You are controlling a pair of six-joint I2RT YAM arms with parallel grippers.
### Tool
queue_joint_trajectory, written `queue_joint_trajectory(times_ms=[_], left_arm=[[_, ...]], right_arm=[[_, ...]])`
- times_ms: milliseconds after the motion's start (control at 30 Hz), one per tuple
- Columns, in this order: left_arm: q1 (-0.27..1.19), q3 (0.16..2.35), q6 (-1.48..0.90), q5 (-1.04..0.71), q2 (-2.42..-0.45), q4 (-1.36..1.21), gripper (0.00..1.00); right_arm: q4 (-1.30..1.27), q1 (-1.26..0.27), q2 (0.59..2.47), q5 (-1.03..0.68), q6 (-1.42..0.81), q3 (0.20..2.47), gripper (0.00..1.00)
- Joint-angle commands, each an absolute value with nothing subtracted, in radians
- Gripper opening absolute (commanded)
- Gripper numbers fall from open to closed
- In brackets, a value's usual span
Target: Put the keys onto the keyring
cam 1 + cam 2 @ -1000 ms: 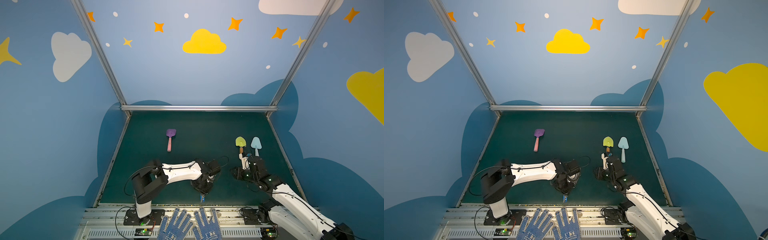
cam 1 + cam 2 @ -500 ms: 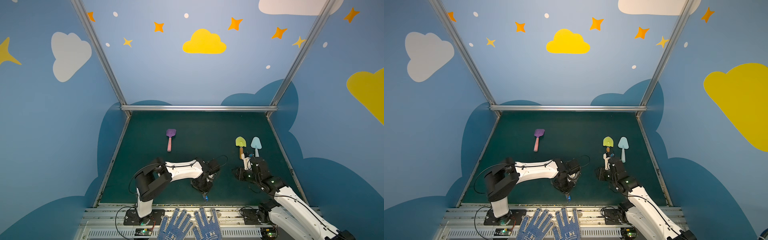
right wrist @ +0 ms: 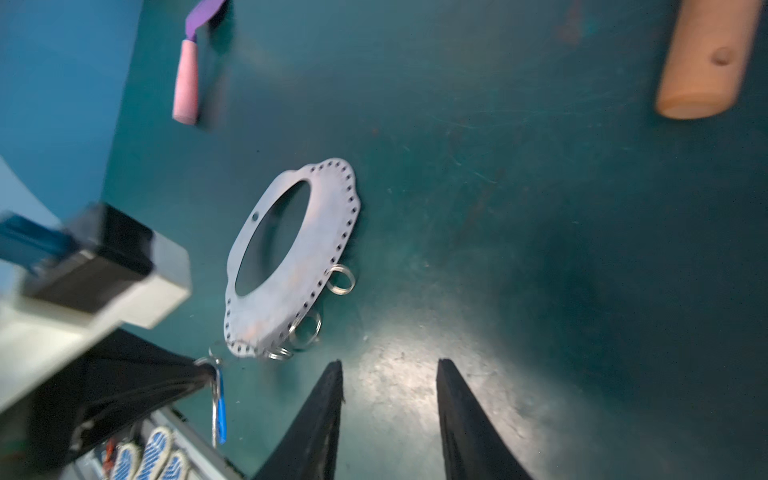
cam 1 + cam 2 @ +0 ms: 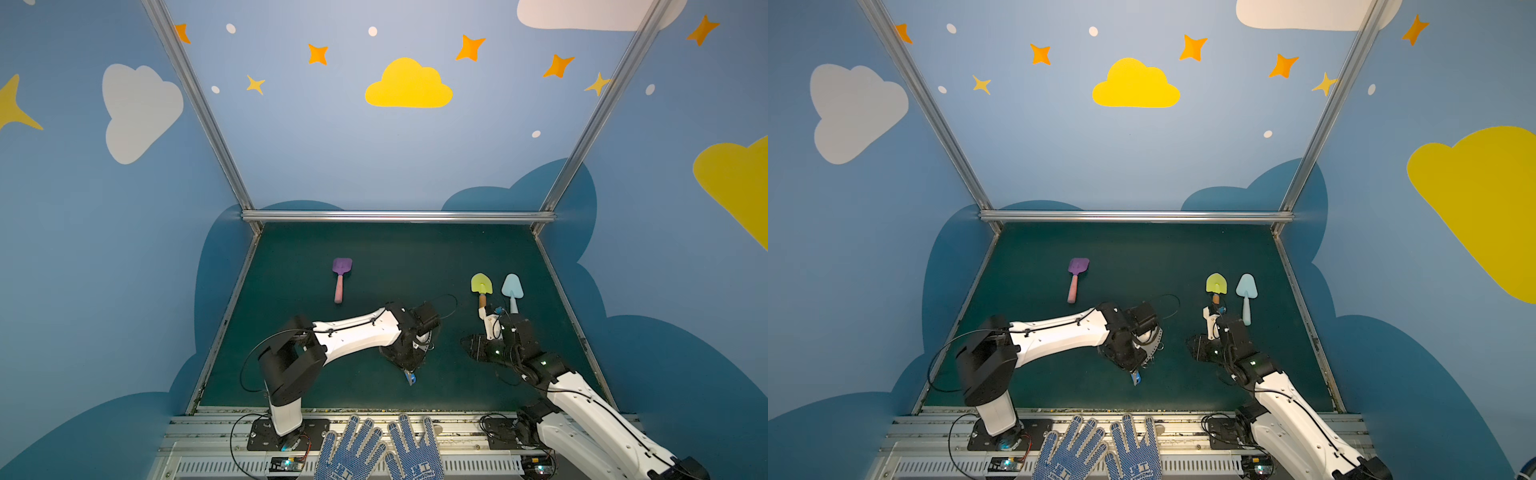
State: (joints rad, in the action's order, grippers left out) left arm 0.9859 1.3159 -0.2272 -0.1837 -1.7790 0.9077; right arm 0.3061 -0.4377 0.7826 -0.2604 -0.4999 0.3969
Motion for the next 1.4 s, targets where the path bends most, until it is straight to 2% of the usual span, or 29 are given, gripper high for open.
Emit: queue_joint_trajectory(times_ms=[0, 267, 400, 600, 833, 1133, 1367], left_arm=[[0.948, 1.385, -0.115, -0.159, -1.736, 0.992, 0.04], [0.878, 1.518, 0.044, -0.188, -1.728, 1.066, 0.04], [0.855, 1.566, 0.099, -0.205, -1.717, 1.065, 0.04], [0.801, 1.638, 0.126, -0.281, -1.724, 1.048, 0.04], [0.774, 1.604, 0.166, -0.304, -1.664, 0.957, 0.04], [0.747, 1.583, 0.174, -0.344, -1.614, 0.891, 0.04], [0.742, 1.572, 0.209, -0.413, -1.598, 0.900, 0.04]], right_arm=[[0.176, -0.435, 0.796, -0.382, -0.502, 0.377, 0.37], [-0.077, -0.481, 0.832, -0.509, -0.498, 0.379, 0.34], [-0.110, -0.541, 0.864, -0.487, -0.427, 0.421, 0.41], [-0.162, -0.592, 0.972, -0.454, -0.358, 0.495, 0.43], [-0.356, -0.597, 1.035, -0.461, -0.361, 0.495, 0.39], [-0.374, -0.626, 1.037, -0.414, -0.182, 0.522, 0.46], [-0.420, -0.630, 1.053, -0.398, -0.064, 0.523, 0.46]])
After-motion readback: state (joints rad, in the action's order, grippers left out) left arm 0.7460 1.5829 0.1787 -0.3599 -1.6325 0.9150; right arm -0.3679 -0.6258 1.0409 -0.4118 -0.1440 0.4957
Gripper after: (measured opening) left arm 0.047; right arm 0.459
